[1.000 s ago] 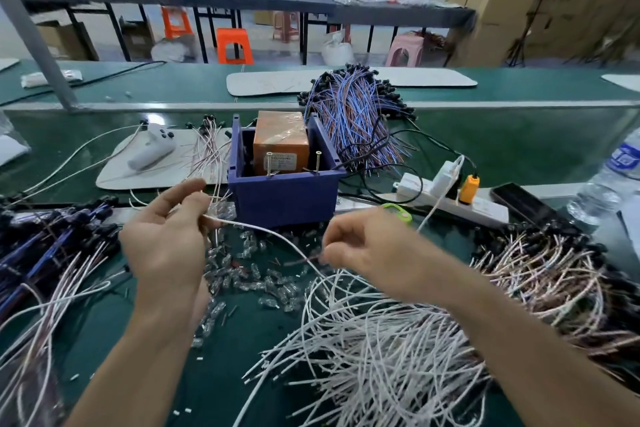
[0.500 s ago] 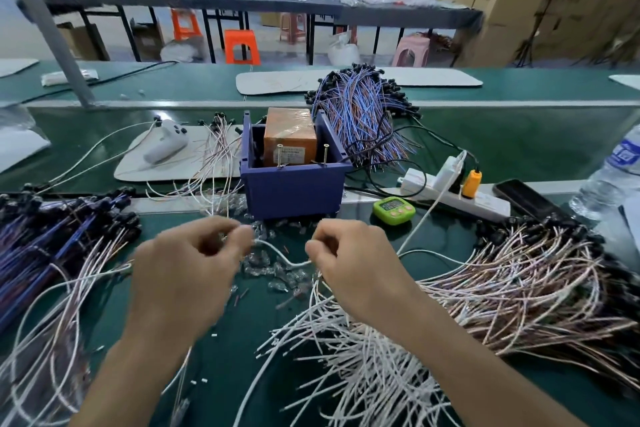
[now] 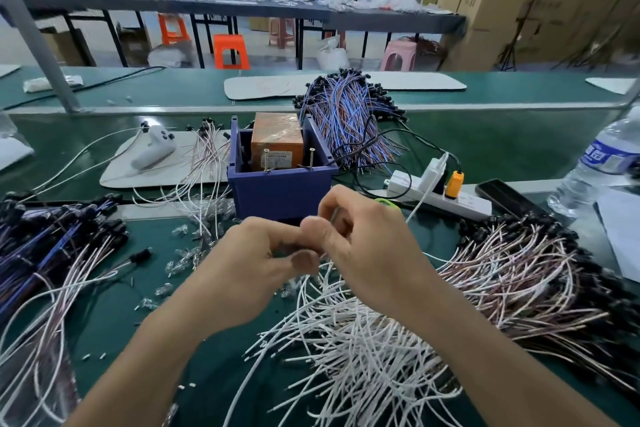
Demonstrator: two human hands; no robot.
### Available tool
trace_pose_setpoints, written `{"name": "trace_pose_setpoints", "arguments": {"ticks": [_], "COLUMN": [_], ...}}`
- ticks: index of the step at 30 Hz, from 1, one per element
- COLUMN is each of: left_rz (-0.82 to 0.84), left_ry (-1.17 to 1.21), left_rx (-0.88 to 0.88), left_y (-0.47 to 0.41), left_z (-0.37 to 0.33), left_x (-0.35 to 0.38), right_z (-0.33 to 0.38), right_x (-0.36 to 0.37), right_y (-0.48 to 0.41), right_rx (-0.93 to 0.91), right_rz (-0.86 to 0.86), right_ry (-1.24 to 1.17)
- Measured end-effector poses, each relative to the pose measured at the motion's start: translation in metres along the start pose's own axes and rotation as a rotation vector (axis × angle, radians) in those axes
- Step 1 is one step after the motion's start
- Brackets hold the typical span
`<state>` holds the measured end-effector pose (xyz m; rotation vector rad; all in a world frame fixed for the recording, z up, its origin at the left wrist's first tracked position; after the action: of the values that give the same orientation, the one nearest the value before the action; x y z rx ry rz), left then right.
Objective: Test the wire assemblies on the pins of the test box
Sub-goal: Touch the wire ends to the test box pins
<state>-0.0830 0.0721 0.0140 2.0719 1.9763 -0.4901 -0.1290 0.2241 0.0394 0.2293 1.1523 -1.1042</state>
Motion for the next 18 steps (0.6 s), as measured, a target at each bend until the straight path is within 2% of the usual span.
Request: {"name": "trace_pose_setpoints", "arguments": {"ticks": [3, 6, 9, 12, 14, 16, 18], "left_rz": [-0.1, -0.133, 0.027, 0.176, 0.225, 0.272, 0.198], "left_ry": [0.033, 0.022, 0.057, 0.103, 0.039, -0.056, -0.183], "left_rx": [-0.012, -0.012, -0.052, -0.114, -0.136, -0.151, -0.14], "left_y": [-0.003, -0.005, -0.013, -0.03, -0.042, -0.055, -0.073], "left_z": [0.001, -0.001, -0.006, -0.013, -0.014, -0.008, 0.001], "left_x": [-0.008, -0.012, 0.007, 0.044, 0.073, 0.098, 0.108], "right_z": [-0.012, -0.044, -0.085, -0.117, -0.138, -0.16, -0.184], "right_x": [-0.016, -0.046, -0.077, -0.1, -0.108, -0.106, -0.101], "right_y": [0.006, 0.016, 0.024, 0.031, 0.039, 0.048, 0.06], "right_rx": [-0.046, -0.013, 0.073, 0.096, 0.131, 0.158, 0.208], "right_rz": [0.16, 0.163, 0.131, -0.023, -0.105, -0.113, -0.073], "right_ry": [0.085, 0.152, 0.172, 0.356, 0.477, 0.573, 0.618]}}
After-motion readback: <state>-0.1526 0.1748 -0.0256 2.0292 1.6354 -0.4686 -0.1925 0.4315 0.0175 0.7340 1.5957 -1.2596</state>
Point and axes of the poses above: each hand's wrist, its own y-axis away from the middle knuckle, its own x-axis out of the palm, z = x × y, the point moved 5 cm from there along -y, towards the middle knuckle, and after that the axes turned 12 degrees about y, right-handed, at the moved point
